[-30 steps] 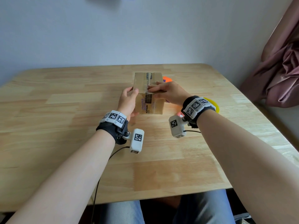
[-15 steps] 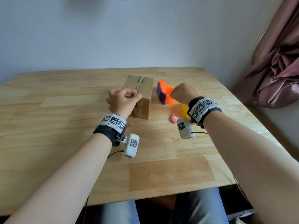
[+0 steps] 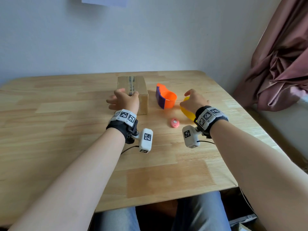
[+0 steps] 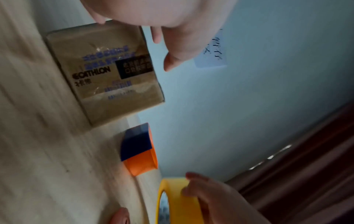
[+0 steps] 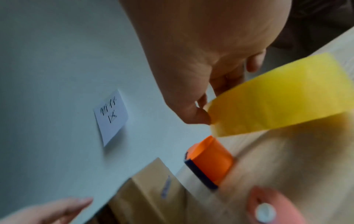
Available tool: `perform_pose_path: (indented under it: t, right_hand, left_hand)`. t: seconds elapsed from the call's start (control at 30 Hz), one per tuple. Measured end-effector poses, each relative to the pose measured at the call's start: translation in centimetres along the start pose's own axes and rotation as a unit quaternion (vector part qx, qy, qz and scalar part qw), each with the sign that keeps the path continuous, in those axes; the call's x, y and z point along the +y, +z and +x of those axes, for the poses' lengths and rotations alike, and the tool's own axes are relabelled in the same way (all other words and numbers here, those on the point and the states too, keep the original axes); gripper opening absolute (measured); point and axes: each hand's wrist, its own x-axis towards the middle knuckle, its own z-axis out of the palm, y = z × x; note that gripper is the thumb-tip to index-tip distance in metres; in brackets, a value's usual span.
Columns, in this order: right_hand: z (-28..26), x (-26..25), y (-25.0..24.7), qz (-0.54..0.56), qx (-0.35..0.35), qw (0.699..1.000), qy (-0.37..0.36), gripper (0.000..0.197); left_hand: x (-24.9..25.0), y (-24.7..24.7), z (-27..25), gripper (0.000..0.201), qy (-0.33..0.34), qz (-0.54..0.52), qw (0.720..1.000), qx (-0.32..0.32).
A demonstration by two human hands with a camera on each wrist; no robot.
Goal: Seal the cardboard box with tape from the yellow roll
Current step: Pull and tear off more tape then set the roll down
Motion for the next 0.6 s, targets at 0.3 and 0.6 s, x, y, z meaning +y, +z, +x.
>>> perform_pose_path:
  t: [0.3, 0.6]
  right_hand:
    - [-1.5, -6.0, -1.0, 0.377, 0.011, 0.92, -0.103, 0.031]
    - [-2.5, -7.3, 0.5, 0.495, -0.092, 0.86, -0.081, 0.038]
  left_hand:
    - [1.2, -2.1, -1.8, 0.013, 0.091, -0.104, 0.982, -0.128]
    - [-0.1, -3.5, -0.7, 0.015, -0.001, -0.124, 0.961, -0.247]
